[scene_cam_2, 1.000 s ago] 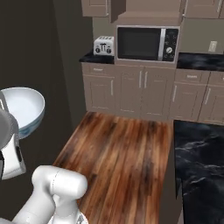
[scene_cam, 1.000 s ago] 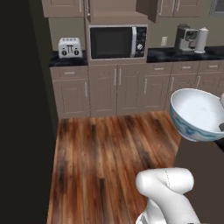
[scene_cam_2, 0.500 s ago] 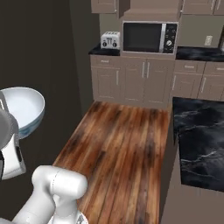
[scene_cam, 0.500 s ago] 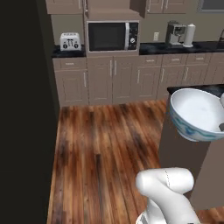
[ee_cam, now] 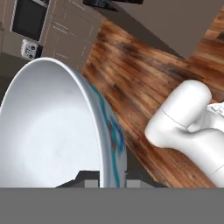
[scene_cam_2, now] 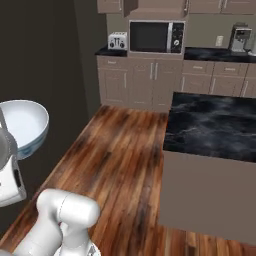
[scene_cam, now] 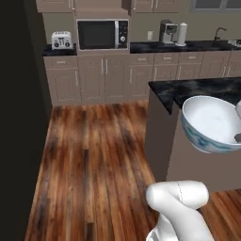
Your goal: Take the smaller bowl and place it next to the appetizer plate on the dining counter , and place the larger bowl next to the plate with cooked food.
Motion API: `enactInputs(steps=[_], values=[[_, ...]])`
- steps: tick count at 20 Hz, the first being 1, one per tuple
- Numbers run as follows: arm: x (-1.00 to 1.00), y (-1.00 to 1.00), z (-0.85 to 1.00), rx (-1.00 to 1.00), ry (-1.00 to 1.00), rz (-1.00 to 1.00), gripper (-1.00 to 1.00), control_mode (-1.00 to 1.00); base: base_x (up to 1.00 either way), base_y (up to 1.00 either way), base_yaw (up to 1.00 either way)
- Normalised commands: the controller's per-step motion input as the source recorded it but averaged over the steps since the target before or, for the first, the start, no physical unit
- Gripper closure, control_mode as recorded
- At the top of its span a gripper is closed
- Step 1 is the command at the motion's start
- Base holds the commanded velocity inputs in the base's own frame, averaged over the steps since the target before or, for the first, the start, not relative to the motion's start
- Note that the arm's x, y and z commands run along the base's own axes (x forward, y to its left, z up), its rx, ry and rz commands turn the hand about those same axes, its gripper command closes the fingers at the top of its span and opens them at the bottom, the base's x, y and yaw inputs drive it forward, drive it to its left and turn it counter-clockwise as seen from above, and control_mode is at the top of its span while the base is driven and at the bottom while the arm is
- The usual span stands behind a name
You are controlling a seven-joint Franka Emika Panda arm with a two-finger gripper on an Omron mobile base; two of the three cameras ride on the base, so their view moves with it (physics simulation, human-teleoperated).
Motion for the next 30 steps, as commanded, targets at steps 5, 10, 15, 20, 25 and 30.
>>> enactInputs(steps=[5,10,15,20,25,30], values=[[0.0,0.0,0.0,0.0,0.0,0.0,1.0,1.0,-0.19,-1.0,-0.14],[0.0,0.0,0.0,0.0,0.0,0.0,1.0,1.0,0.02,-1.0,-0.06],[0.0,0.0,0.0,0.0,0.0,0.0,1.0,1.0,0.04,-1.0,-0.06],[0.0,0.0,0.0,0.0,0.0,0.0,1.0,1.0,0.05,-1.0,-0.05],[0.0,0.0,0.0,0.0,0.0,0.0,1.0,1.0,0.13,-1.0,-0.03],[0.0,0.0,0.0,0.0,0.0,0.0,1.0,1.0,0.82,-1.0,0.04]])
